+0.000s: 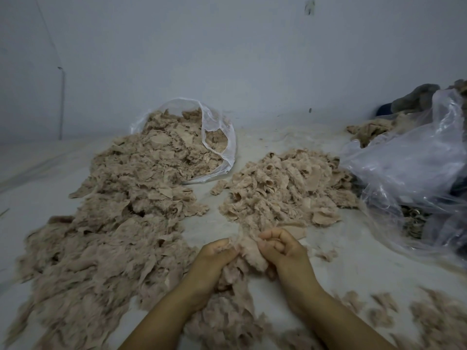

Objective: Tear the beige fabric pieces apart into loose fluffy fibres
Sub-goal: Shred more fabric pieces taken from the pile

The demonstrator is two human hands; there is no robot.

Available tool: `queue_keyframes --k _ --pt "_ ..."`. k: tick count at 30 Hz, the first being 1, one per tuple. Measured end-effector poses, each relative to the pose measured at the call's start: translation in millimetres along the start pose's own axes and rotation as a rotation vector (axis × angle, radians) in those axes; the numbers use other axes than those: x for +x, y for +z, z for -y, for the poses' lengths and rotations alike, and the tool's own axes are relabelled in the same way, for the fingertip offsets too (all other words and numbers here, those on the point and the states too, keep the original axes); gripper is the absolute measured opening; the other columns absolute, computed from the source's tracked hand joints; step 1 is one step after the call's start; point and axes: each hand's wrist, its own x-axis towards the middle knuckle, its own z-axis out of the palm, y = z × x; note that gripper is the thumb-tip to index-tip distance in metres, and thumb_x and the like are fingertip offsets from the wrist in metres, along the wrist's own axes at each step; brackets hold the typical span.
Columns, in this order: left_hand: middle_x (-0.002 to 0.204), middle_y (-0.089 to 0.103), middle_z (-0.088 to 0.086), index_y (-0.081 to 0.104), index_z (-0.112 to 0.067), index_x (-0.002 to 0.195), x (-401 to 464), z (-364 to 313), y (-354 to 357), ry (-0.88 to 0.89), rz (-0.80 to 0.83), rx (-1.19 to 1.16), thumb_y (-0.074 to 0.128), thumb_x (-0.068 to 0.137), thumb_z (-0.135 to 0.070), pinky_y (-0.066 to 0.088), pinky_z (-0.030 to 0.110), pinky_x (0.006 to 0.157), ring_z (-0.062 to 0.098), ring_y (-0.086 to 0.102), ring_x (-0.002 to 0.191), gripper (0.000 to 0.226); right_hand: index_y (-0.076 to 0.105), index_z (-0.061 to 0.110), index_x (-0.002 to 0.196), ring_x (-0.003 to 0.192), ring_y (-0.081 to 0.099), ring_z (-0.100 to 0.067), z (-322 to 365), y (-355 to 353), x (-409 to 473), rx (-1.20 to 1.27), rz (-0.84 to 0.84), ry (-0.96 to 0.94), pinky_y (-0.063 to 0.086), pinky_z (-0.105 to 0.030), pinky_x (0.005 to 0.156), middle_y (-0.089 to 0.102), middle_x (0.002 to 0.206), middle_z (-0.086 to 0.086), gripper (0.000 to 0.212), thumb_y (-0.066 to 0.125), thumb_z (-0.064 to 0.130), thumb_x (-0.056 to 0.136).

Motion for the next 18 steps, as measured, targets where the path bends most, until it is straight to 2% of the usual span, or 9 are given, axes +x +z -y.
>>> queue_keyframes --k 3,4,6,8,10,11,13,16,18 --pt "0.075 0.065 0.020 0.065 0.004 0.087 1.9 -1.7 -1.8 0.015 -0.026 0.014 0.058 0.084 -0.016 0.052 0.026 0.058 0.024 0.063 0.065 0.022 0.060 0.012 0.091 0.041 0.046 -0.009 6.3 -1.2 1.6 0.027 -0.045 -0.039 0.038 -0.018 0.040 0.052 0.057 -0.005 0.012 0.055 0.001 0.092" --pt "0.065 0.059 0.014 0.065 0.001 0.083 2.1 -4.4 -2.1 0.032 -0.044 0.001 0.058 0.081 -0.021 0.048 0.022 0.051 0.018 0.058 0.056 0.023 0.060 0.014 0.097 0.050 0.057 -0.009 9.6 -2.3 3.9 0.090 -0.074 -0.064 0.047 -0.018 0.047 0.062 0.066 -0.006 0.015 0.055 0.001 0.091" --pt "0.056 0.050 0.004 0.063 -0.002 0.081 3.0 -9.8 -4.2 0.051 -0.086 -0.115 0.057 0.079 -0.024 0.042 0.017 0.042 0.010 0.051 0.046 0.023 0.057 0.021 0.113 0.088 0.069 -0.014 12.1 -5.2 6.7 0.190 -0.077 -0.050 0.057 -0.025 0.075 0.070 0.099 -0.004 0.027 0.061 0.011 0.089" --pt "0.055 0.049 0.002 0.060 -0.002 0.083 4.2 -15.3 -5.7 0.036 -0.104 -0.273 0.056 0.078 -0.020 0.041 0.016 0.038 0.009 0.049 0.042 0.019 0.056 0.027 0.116 0.102 0.064 -0.014 13.6 -5.8 1.0 0.007 -0.025 -0.003 0.054 -0.028 0.085 0.063 0.114 0.001 0.039 0.066 0.037 0.079" --pt "0.057 0.054 0.003 0.059 -0.002 0.085 5.2 -16.7 -6.4 0.017 -0.117 -0.358 0.055 0.077 -0.014 0.045 0.018 0.039 0.011 0.053 0.043 0.015 0.058 0.028 0.109 0.097 0.062 -0.013 13.3 -2.5 -7.0 -0.207 0.081 0.028 0.053 -0.022 0.077 0.062 0.110 0.000 0.057 0.068 0.059 0.061" --pt "0.059 0.056 0.004 0.060 -0.002 0.085 5.4 -15.3 -6.6 0.006 -0.107 -0.384 0.055 0.078 -0.012 0.047 0.020 0.041 0.013 0.055 0.045 0.013 0.057 0.027 0.108 0.096 0.062 -0.015 13.4 0.6 -10.4 -0.257 0.151 0.043 0.053 -0.022 0.078 0.061 0.108 -0.002 0.062 0.070 0.061 0.057" --pt "0.064 0.059 0.007 0.061 -0.002 0.086 3.6 -13.2 -5.2 -0.022 -0.055 -0.400 0.056 0.079 -0.009 0.051 0.023 0.045 0.016 0.058 0.050 0.011 0.052 0.027 0.113 0.092 0.060 -0.009 9.4 6.2 -13.0 -0.327 0.265 0.064 0.052 -0.020 0.081 0.060 0.106 -0.001 0.059 0.077 0.050 0.065" --pt "0.069 0.063 0.010 0.064 -0.004 0.084 3.6 -11.2 -3.7 -0.002 -0.027 -0.319 0.059 0.077 -0.008 0.054 0.027 0.052 0.017 0.060 0.057 0.010 0.053 0.023 0.112 0.077 0.059 -0.013 7.6 10.3 -11.0 -0.471 0.235 0.005 0.049 -0.025 0.071 0.064 0.093 -0.012 0.030 0.069 0.021 0.086" --pt "0.068 0.063 0.009 0.065 -0.006 0.082 6.9 -8.7 -6.5 0.050 -0.149 -0.236 0.059 0.082 -0.008 0.053 0.030 0.061 0.018 0.059 0.062 0.008 0.056 0.012 0.102 0.061 0.057 -0.016 8.2 7.9 -8.7 -0.270 0.177 0.081 0.049 -0.026 0.059 0.064 0.073 -0.012 0.013 0.059 0.008 0.091"
